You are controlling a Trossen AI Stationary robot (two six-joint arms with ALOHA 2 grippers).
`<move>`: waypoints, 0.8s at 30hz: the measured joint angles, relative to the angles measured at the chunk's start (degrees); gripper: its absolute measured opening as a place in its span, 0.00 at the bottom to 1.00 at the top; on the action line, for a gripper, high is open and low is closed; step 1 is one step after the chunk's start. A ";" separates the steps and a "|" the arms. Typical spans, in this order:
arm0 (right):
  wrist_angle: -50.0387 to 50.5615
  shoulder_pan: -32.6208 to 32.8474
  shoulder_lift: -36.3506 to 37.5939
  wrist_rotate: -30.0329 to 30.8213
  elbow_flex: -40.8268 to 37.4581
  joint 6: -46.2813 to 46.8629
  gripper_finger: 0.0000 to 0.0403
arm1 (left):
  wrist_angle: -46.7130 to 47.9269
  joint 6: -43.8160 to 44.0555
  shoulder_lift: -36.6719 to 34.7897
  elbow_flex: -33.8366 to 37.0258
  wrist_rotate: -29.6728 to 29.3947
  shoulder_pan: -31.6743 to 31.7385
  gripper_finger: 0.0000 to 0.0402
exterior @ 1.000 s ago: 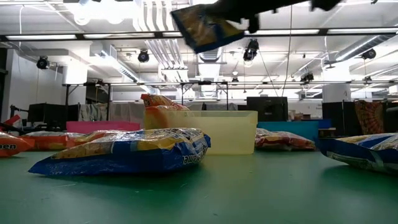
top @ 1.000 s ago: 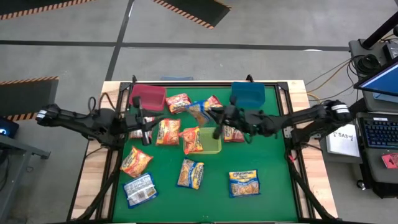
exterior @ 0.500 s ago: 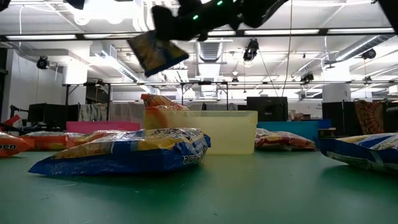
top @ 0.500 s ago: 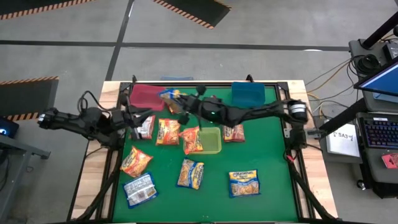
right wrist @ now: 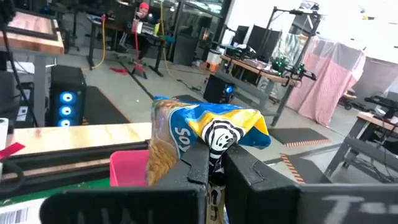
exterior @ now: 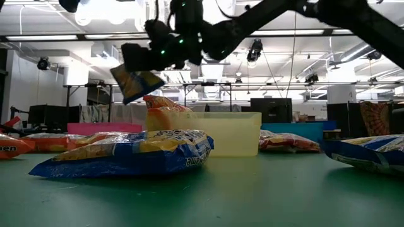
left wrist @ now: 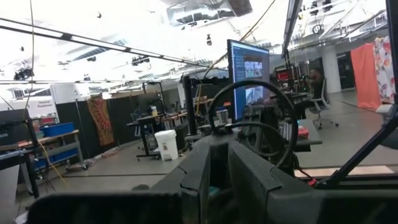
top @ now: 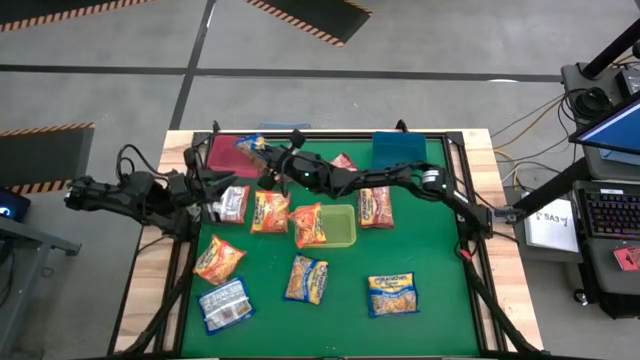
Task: Sort Maruchan noodles
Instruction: Put the blue noodle pack into the red bin
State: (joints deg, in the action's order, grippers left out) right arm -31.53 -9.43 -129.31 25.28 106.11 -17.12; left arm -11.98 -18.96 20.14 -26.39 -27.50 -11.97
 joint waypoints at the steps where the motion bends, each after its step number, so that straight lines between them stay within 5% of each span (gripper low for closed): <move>1: 0.08 -0.07 -1.19 0.04 1.44 -0.01 0.03 | 0.15 0.06 -0.02 0.00 -0.01 0.00 0.11; 12: 0.00 -0.25 -12.09 0.24 14.79 -0.44 0.03 | 1.59 1.26 -0.15 0.00 0.01 0.00 0.11; 24: -1.02 -1.23 -14.56 0.22 15.55 -2.27 0.03 | 1.98 1.27 -0.39 0.00 0.03 0.00 0.11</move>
State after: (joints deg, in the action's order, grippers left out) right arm -32.55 -10.67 -143.87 25.50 121.66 -19.40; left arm -10.00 -17.69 19.75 -26.39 -27.46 -11.97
